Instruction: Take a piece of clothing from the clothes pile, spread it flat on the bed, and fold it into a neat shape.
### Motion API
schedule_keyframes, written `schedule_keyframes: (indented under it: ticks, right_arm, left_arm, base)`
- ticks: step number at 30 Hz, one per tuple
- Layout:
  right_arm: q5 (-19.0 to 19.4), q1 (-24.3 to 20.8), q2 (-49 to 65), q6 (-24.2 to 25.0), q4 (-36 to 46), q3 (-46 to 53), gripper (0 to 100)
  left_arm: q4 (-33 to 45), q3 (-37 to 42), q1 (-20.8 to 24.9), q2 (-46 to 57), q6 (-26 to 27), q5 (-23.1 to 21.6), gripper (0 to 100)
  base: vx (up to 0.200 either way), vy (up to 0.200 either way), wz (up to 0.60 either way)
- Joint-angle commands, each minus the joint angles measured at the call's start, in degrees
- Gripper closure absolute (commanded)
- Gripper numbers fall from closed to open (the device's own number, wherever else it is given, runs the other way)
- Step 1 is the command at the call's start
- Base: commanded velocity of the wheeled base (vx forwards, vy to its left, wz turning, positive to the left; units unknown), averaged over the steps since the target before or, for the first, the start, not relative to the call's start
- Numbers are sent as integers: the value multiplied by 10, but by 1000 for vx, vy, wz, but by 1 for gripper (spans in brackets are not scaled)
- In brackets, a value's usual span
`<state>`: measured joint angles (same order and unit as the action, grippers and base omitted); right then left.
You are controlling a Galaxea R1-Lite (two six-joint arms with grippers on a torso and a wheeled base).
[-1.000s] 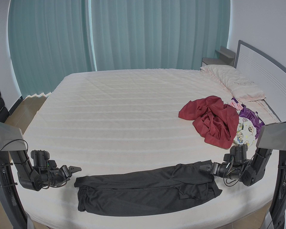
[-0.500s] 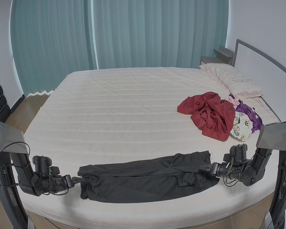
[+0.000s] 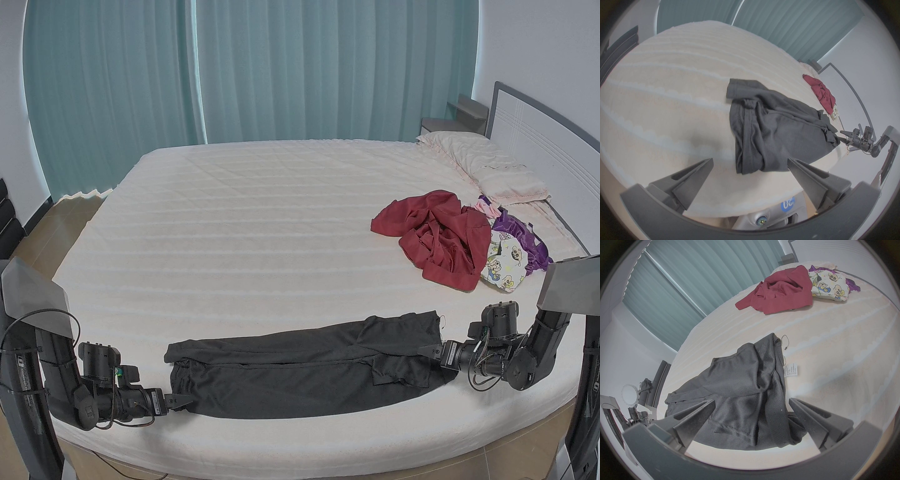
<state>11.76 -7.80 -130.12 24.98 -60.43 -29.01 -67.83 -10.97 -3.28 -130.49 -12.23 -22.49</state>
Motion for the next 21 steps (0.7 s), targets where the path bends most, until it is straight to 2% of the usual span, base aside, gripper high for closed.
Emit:
schedule_keyframes:
  ticks: [1,3,4,21]
  right_arm:
    - [1,-1,0,0,0,-1,0]
    - [0,-2,0,0,0,-1,0]
    - [0,-2,0,0,0,-1,0]
    - [0,0,5,0,0,-1,0]
  left_arm:
    - [-64,23,9,-54,4,3,0]
    - [-89,29,13,-69,4,3,0]
    - [-98,30,14,-72,4,4,100]
    - [-143,75,0,-57,4,1,100]
  base:
    - [0,0,0]
    - [0,0,0]
    - [0,0,0]
    - [0,0,0]
